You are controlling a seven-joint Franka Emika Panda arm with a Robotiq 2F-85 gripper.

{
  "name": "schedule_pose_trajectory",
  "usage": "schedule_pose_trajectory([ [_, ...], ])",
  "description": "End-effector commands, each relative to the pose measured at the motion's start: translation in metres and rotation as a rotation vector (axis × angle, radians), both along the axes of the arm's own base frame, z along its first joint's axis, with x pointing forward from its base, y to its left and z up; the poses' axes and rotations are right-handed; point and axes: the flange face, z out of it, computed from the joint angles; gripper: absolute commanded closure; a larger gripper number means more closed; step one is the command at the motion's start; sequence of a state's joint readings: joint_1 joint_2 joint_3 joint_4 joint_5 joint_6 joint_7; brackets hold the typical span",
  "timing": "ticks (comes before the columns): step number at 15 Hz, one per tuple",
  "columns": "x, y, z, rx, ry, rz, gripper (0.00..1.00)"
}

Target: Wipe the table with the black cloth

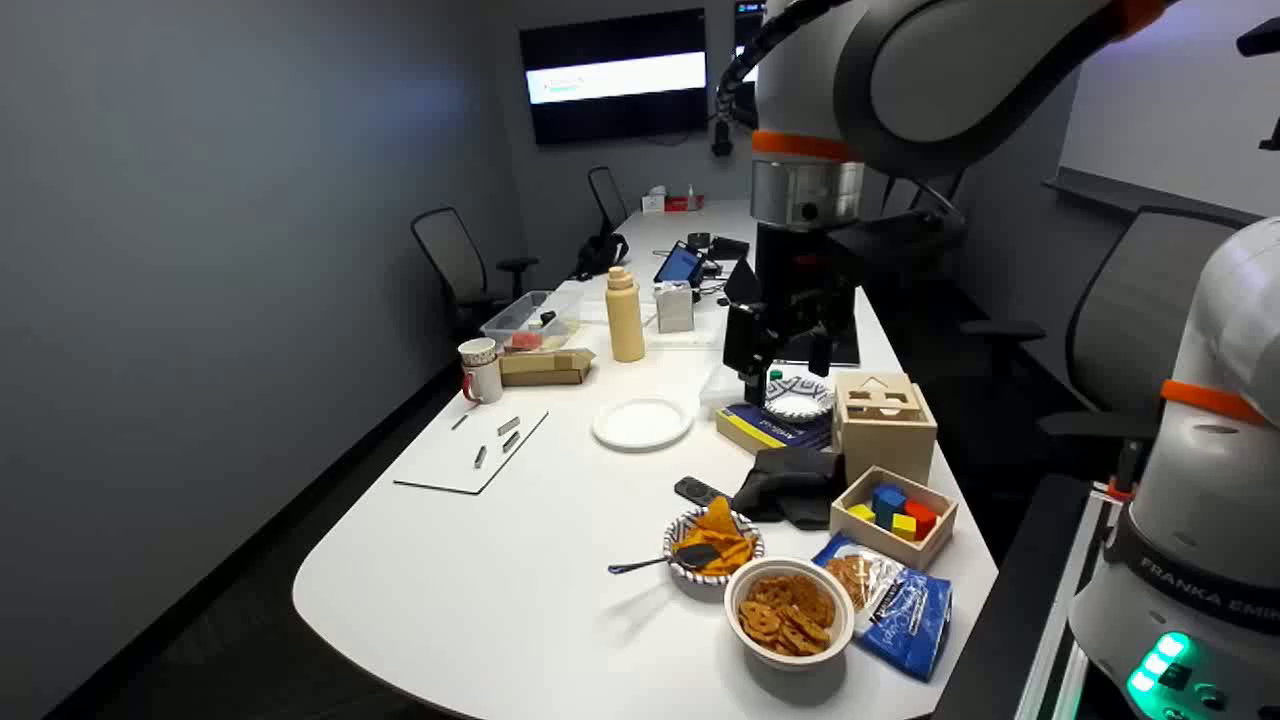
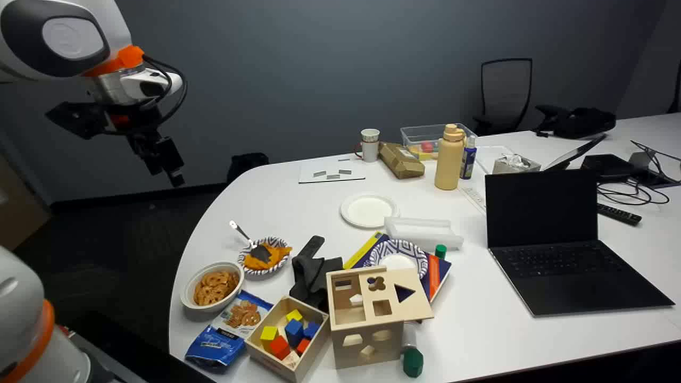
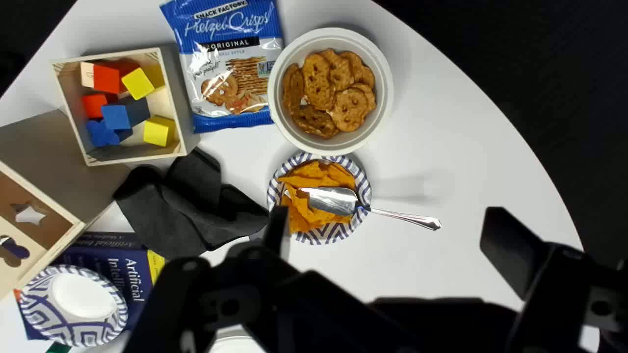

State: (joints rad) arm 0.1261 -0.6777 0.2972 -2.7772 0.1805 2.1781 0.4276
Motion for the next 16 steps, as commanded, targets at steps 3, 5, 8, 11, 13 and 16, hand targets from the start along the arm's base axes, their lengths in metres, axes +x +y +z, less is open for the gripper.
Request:
schedule_pose_trajectory([
  [3, 0.007, -0.01, 0.005, -0.008, -0.027, -0.011, 0.0],
  [5, 0.015, -0.026, 0.008, -0.016, -0.049, -0.019, 0.0],
  [8, 0.037, -0.061, 0.002, -0.033, -0.09, -0.038, 0.0],
  [11, 0.064, -0.096, -0.024, -0.056, -0.133, -0.042, 0.0],
  [13, 0.078, -0.122, -0.058, -0.065, -0.121, -0.073, 0.0],
  [16, 0.09, -0.161, -0.108, -0.07, -0.109, -0.134, 0.0],
])
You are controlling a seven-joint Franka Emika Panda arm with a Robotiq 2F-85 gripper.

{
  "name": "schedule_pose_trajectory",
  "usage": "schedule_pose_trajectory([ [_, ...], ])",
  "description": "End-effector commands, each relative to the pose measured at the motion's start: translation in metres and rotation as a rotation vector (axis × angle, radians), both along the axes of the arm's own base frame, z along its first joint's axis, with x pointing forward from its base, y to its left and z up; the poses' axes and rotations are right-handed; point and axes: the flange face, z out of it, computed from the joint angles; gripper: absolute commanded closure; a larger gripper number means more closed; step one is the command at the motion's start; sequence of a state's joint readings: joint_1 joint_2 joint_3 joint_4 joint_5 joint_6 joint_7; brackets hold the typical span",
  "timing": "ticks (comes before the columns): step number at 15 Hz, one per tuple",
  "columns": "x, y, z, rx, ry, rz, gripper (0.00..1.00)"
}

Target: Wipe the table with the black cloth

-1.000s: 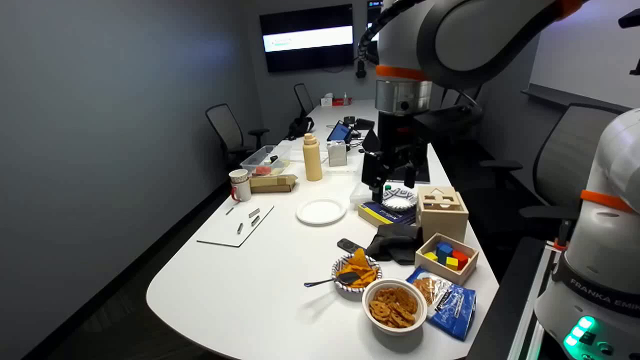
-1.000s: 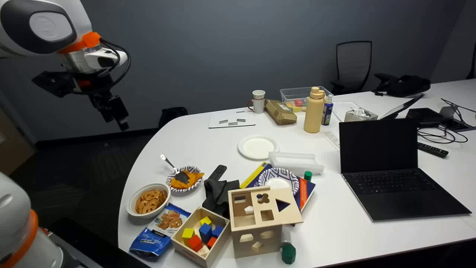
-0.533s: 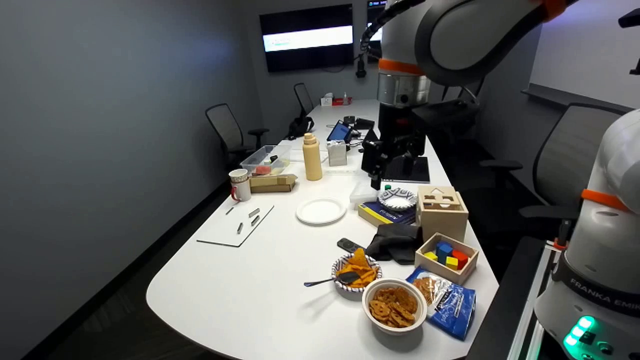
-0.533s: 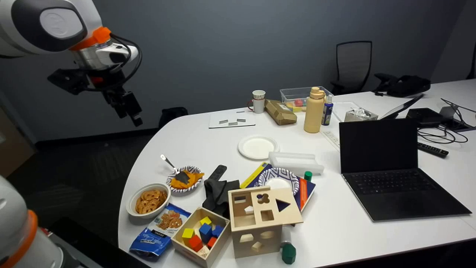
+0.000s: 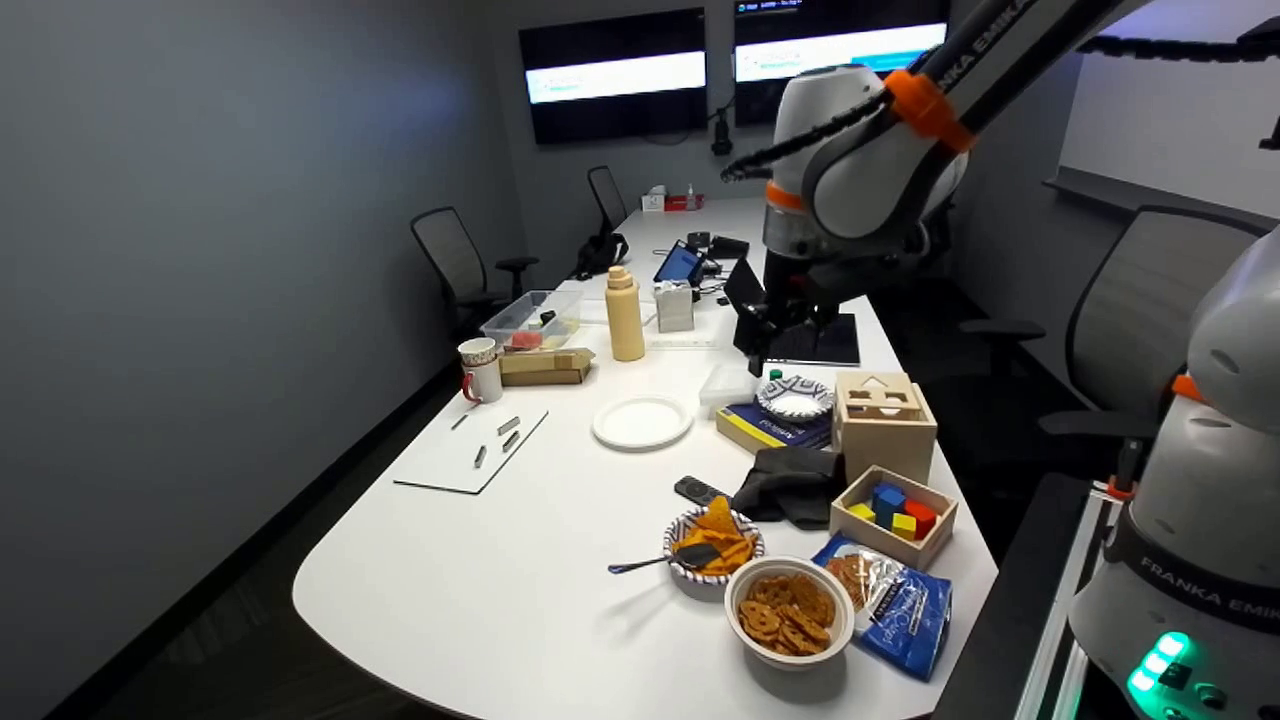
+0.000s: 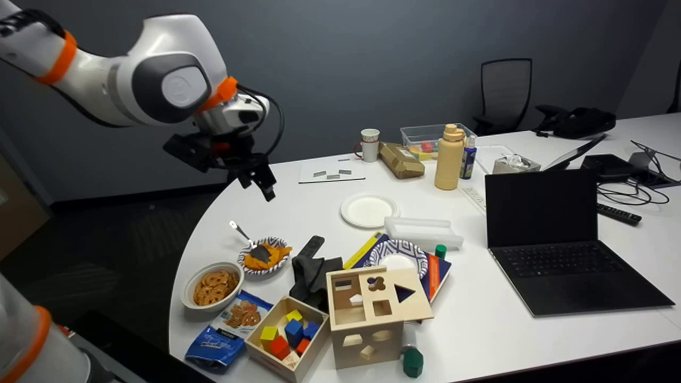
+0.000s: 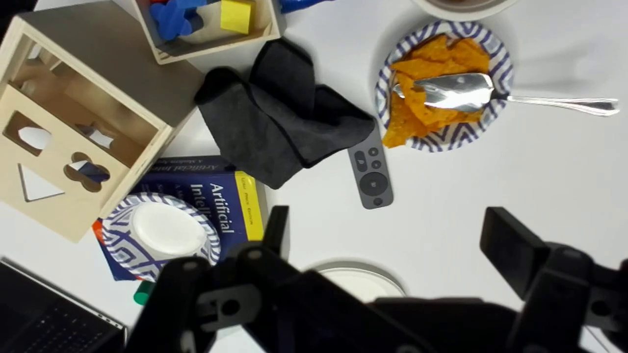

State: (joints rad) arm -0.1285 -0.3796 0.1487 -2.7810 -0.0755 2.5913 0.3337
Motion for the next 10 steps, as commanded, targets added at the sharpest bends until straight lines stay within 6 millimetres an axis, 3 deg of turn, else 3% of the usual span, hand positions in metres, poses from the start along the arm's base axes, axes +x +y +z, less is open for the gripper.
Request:
schedule_pose_trajectory([
  [1, 0.019, -0.039, -0.063, 0.005, 0.015, -0.052, 0.0],
  [5, 0.039, -0.07, -0.124, 0.026, 0.063, -0.089, 0.0],
  [10, 0.06, -0.076, -0.176, 0.039, 0.116, -0.116, 0.0],
])
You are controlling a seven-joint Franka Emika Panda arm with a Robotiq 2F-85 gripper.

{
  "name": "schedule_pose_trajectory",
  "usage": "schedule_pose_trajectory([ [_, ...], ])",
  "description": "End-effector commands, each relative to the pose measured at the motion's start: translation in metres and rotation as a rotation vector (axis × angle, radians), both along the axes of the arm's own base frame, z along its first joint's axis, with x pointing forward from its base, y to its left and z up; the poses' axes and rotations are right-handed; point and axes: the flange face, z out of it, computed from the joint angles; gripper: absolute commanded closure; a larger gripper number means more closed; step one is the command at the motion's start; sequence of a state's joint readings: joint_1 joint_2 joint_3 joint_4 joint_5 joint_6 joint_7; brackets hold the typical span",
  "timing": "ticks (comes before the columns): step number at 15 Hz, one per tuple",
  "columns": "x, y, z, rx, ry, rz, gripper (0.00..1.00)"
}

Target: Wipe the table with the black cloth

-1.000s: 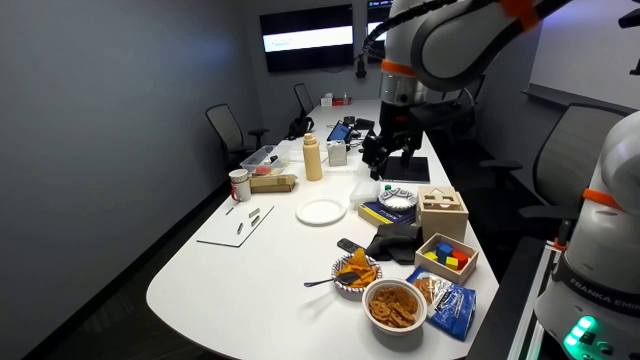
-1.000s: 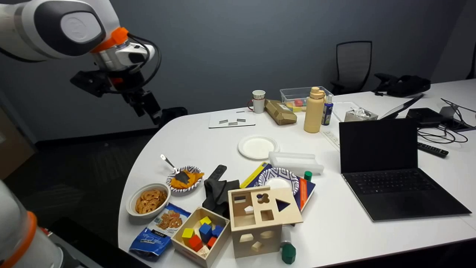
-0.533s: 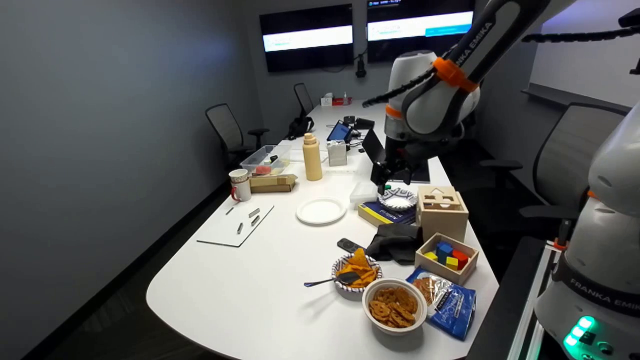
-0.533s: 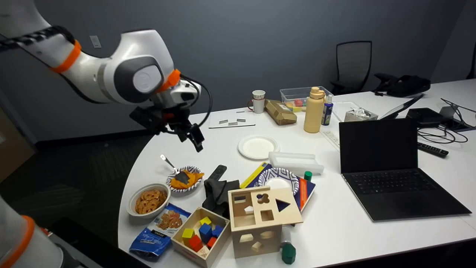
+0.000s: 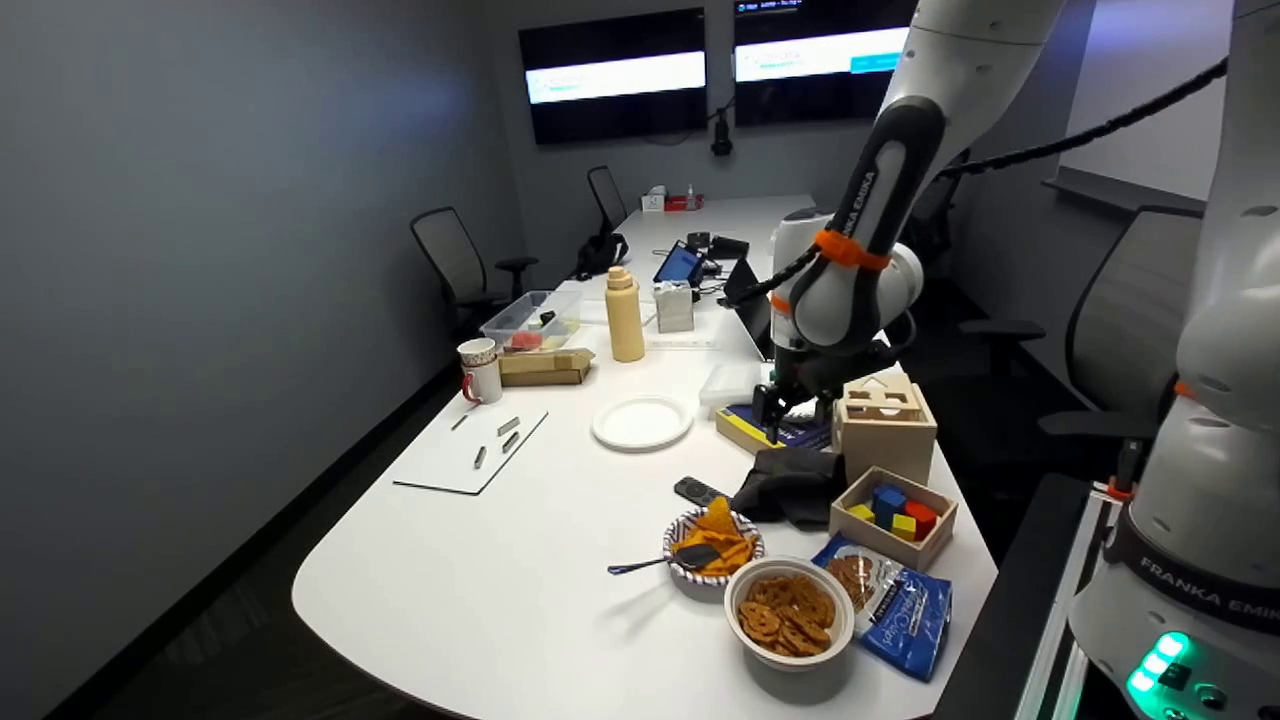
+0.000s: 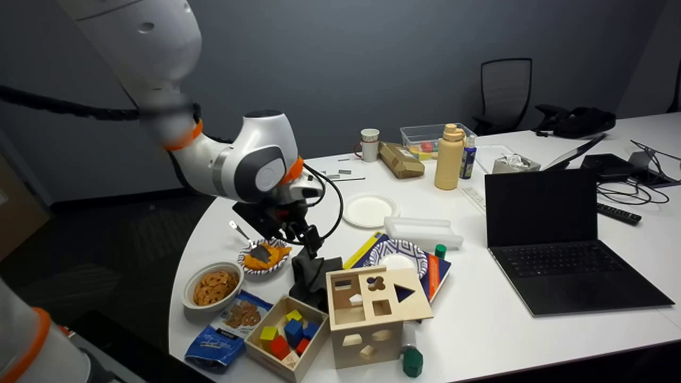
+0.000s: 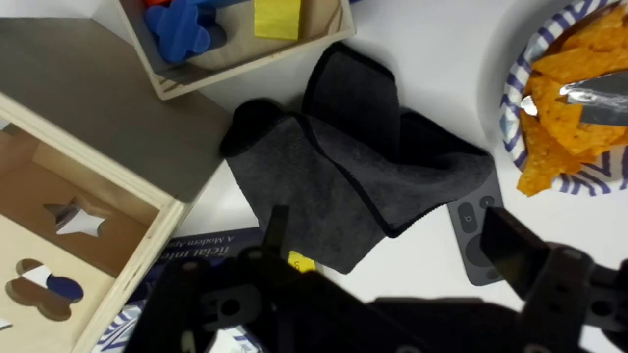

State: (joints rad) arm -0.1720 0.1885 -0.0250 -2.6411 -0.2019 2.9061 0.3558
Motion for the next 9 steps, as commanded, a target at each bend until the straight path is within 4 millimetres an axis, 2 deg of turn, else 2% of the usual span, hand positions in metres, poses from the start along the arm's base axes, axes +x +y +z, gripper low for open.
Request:
schedule_pose_trajectory([
  [1, 0.025, 0.003, -0.032, -0.001, 0.012, -0.019, 0.0],
  [5, 0.039, 0.006, -0.055, 0.003, 0.029, -0.051, 0.0],
  [9, 0.041, 0.001, -0.077, 0.001, 0.064, -0.09, 0.0],
])
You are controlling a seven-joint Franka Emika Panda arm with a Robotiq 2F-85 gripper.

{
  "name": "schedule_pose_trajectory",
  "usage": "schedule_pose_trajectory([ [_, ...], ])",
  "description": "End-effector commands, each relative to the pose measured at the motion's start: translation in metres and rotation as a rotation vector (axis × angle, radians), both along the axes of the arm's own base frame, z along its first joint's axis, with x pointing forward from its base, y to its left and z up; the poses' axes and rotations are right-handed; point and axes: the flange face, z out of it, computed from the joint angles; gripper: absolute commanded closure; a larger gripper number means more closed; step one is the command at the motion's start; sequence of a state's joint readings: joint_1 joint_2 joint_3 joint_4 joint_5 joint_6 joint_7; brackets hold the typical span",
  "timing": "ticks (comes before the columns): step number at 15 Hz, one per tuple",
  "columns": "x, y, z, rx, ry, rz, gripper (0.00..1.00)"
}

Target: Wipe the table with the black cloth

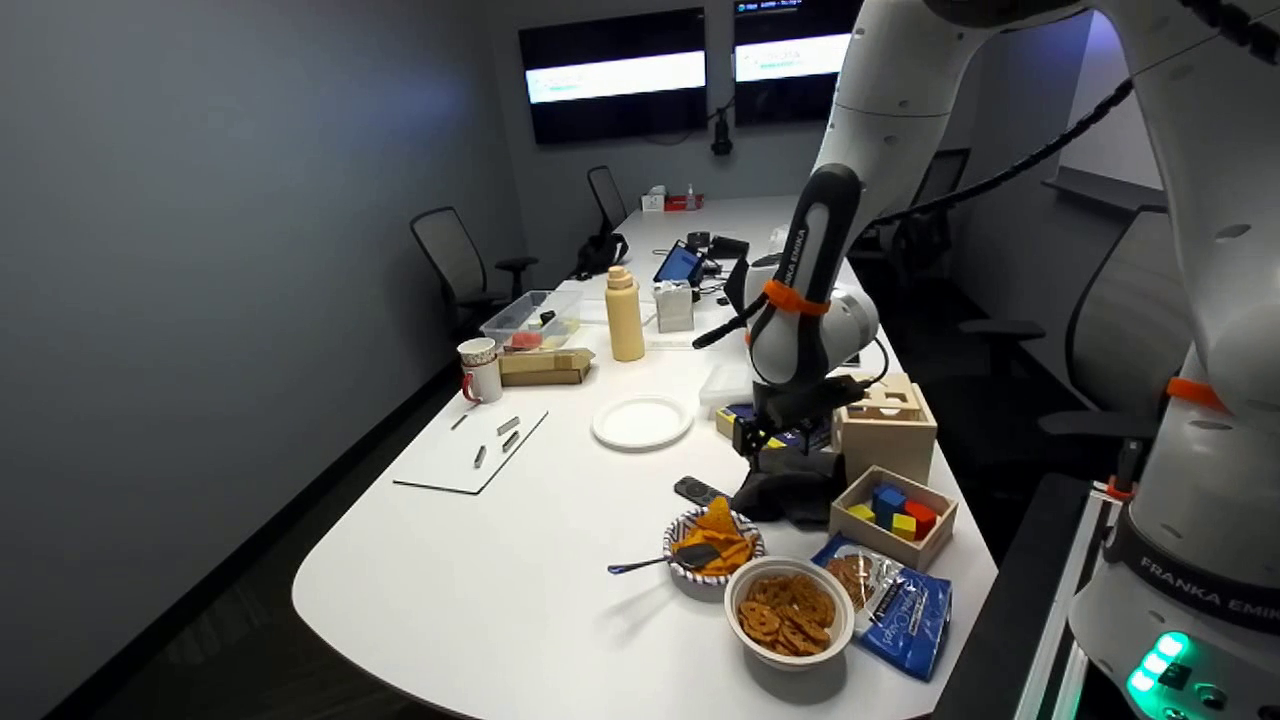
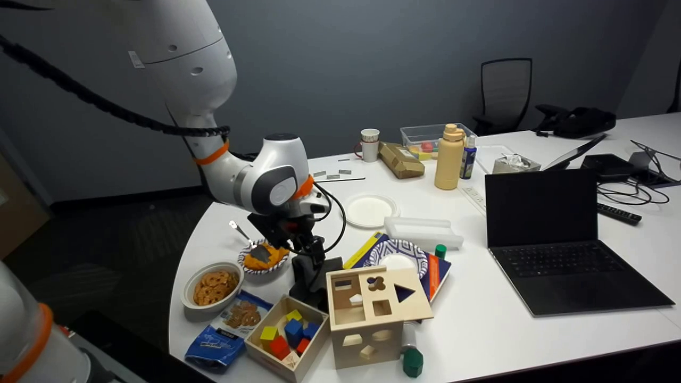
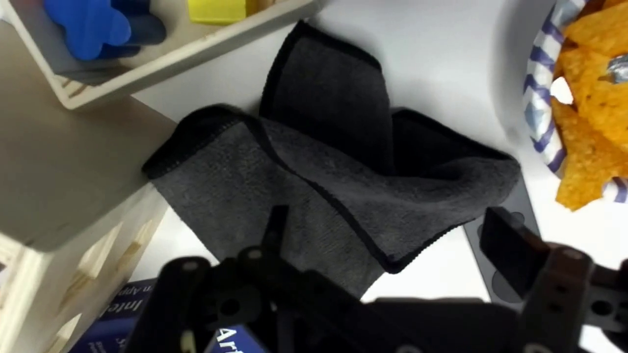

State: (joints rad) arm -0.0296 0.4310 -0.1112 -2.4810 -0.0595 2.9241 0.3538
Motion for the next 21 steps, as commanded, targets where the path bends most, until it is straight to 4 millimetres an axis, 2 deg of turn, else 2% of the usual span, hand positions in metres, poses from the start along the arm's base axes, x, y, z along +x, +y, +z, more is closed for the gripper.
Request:
schedule_pose_trajectory([
  [1, 0.007, -0.008, -0.02, -0.009, 0.012, -0.029, 0.0],
  [10, 0.008, -0.02, -0.052, -0.003, 0.068, -0.083, 0.0],
  [11, 0.009, -0.02, -0.054, -0.002, 0.072, -0.083, 0.25],
  [12, 0.009, -0.021, -0.056, -0.001, 0.074, -0.084, 0.26],
  [18, 0.012, -0.022, -0.062, 0.002, 0.08, -0.083, 0.74],
  [21, 0.013, -0.023, -0.055, 0.005, 0.071, -0.093, 0.95],
])
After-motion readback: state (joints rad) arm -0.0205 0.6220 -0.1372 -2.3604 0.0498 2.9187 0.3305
